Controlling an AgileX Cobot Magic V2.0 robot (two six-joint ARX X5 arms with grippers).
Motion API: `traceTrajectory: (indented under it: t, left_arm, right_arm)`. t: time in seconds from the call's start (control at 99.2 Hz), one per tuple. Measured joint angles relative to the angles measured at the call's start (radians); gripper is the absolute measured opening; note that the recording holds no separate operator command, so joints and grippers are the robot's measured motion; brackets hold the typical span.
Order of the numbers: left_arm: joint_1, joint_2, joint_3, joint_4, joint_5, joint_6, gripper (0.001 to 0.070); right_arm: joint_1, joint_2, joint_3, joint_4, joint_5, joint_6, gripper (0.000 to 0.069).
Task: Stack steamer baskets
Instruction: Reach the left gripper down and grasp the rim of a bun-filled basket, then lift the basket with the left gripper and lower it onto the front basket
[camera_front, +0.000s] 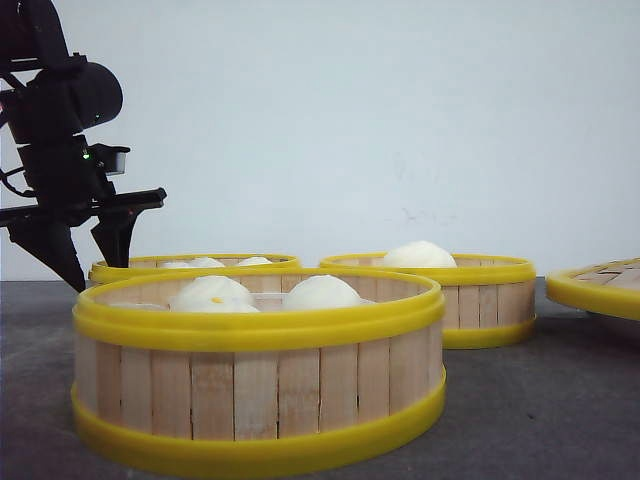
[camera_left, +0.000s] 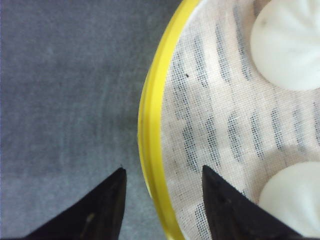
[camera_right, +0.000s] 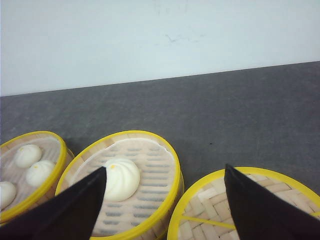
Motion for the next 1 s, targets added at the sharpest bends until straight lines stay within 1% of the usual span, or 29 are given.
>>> traceTrajectory:
  t: [0.081,0.161,0.232,0.353,0.434,0.484,0.676,0.797,0.897,0.998]
  left_arm:
    - [-0.001,0.0,0.0,0.002,-0.009,0.0,0.0252]
    - [-0.001,0.002,0.0,0.001,-0.016,0.0,0.018]
    - [-0.001,0.006,0.0,0.001,-0.015,-0.001,0.0137]
    - [-0.006,0.016,0.006,0.0,-0.019,-0.002,0.0107]
    - [-0.006,0.016,0.006,0.004,-0.026,-0.014,0.0058]
    - [-0.006,0.018,0.007,0.007,-0.026,-0.019,0.004]
    - [-0.005,0.024,0.034,0.001,-0.04,-0.019,0.0028]
    - [0.007,0.023,0.08,-0.005,-0.032,-0.019,0.0026]
    - [0.027,0.012,0.113,-0.033,0.005,-0.019,0.0026]
    - [0.053,-0.044,0.124,-0.048,0.044,-0.018,0.0026]
  right_arm:
    - [0.0,0.0,0.0,0.0,0.0,0.0,0.0466]
    - [0.0,0.0,0.0,0.0,0.0,0.0,0.0466]
    - [0.0,0.0,0.0,0.0,0.0,0.0,0.0466]
    - [0.0,0.0,0.0,0.0,0.0,0.0,0.0466]
    - [0.0,0.0,0.0,0.0,0.0,0.0,0.0466]
    - [0.0,0.0,0.0,0.0,0.0,0.0,0.0466]
    - [0.0,0.0,0.0,-0.016,0.0,0.0,0.0466]
    - [0.0,0.002,0.0,-0.027,0.001,-0.009,0.0466]
    - [0.0,0.001,0.0,-0.026,0.001,-0.011,0.0466]
    - [0.0,0.002,0.0,-0.026,0.001,-0.012,0.0466]
